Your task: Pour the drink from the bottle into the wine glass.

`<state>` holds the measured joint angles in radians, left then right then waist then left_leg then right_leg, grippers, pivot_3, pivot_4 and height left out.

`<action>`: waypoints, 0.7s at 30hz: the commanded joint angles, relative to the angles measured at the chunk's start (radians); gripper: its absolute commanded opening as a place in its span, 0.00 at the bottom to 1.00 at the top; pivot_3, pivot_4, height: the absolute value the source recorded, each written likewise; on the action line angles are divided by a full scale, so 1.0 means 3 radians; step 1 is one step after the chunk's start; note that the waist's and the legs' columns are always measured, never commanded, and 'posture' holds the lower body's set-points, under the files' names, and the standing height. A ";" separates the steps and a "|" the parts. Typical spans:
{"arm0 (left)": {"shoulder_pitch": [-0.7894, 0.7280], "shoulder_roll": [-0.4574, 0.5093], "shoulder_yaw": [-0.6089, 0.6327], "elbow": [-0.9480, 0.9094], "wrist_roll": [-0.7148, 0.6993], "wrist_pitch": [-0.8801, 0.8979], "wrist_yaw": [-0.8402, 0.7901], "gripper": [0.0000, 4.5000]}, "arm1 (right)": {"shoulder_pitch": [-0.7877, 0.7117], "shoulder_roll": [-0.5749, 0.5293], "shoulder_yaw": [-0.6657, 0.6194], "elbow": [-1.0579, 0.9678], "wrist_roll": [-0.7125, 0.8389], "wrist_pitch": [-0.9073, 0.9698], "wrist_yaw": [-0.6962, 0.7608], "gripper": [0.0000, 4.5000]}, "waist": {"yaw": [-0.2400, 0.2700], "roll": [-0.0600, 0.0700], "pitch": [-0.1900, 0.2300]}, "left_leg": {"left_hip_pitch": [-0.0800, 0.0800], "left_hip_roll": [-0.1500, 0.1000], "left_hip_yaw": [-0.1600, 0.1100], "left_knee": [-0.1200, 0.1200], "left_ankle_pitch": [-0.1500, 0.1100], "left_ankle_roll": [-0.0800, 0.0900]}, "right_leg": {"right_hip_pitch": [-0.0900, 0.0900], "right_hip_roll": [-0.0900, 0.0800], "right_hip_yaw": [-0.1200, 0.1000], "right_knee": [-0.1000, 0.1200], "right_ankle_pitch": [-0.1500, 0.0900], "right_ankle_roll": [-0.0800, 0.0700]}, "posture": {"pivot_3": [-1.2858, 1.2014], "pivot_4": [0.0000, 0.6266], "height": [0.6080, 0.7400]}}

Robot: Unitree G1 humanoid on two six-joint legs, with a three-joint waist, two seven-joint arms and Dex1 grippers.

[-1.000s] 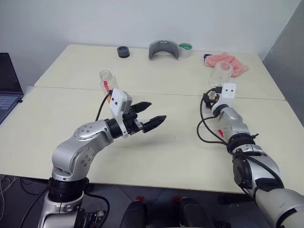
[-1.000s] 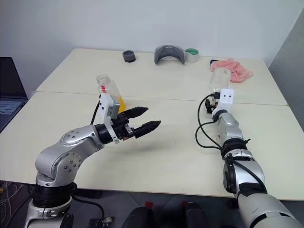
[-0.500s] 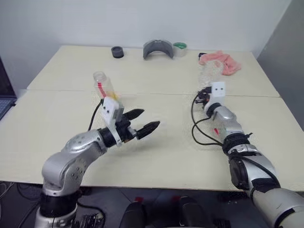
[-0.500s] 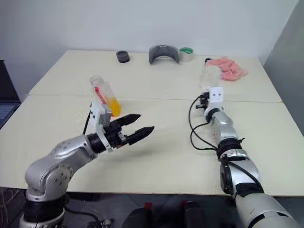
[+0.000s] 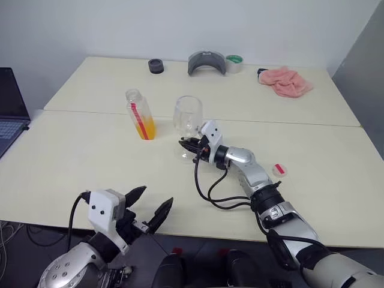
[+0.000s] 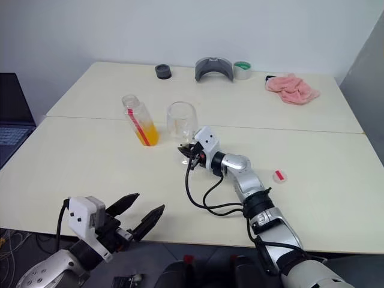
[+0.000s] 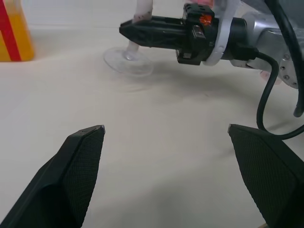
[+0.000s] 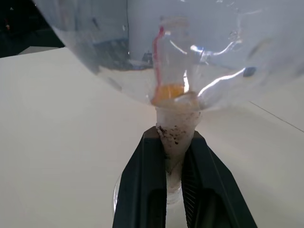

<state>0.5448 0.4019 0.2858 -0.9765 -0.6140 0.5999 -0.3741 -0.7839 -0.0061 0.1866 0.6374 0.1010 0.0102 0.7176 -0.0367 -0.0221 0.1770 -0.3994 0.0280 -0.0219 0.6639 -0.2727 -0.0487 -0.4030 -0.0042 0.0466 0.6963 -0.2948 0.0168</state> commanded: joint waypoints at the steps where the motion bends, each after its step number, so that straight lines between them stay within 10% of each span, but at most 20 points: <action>1: 0.0075 -0.0041 0.0023 -0.0063 0.0099 -0.0232 0.0005 1.00 | -0.0047 -0.0020 -0.0030 0.0082 -0.0028 -0.0105 0.0008 0.03 | -0.0012 0.0000 0.0000 | 0.0000 0.0001 0.0000 -0.0001 0.0000 0.0000 | -0.0001 0.0005 0.0000 0.0001 0.0000 -0.0001 | 0.52 0.24 1.00; 14: -0.0062 0.0008 -0.0046 0.0216 0.0192 -0.0492 -0.0111 1.00 | -0.0037 -0.0071 0.0013 0.0486 -0.0277 -0.0416 -0.0117 0.03 | -0.0062 -0.0001 -0.0001 | 0.0003 0.0004 -0.0003 -0.0002 0.0000 0.0000 | 0.0001 0.0011 -0.0002 0.0005 -0.0002 -0.0004 | 0.52 0.24 1.00; 21: -0.0104 -0.0019 -0.0115 0.0289 0.0265 -0.0544 -0.0075 1.00 | 0.0078 -0.0124 -0.0017 0.0343 -0.0241 -0.0407 -0.0044 0.55 | -0.0061 -0.0001 -0.0001 | 0.0002 0.0004 -0.0003 -0.0002 0.0000 0.0000 | 0.0001 0.0010 0.0000 0.0004 -0.0002 -0.0004 | 0.52 0.24 1.00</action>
<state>0.5174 0.3992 0.2483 -0.8888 -0.5451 0.4634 -0.4027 -0.7620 -0.0363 0.1935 0.7866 0.0215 -0.1078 0.6954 -0.0551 -0.0224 0.1768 -0.3988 0.0292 -0.0226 0.6632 -0.2726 -0.0488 -0.4028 -0.0012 0.0466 0.6976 -0.2954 0.0157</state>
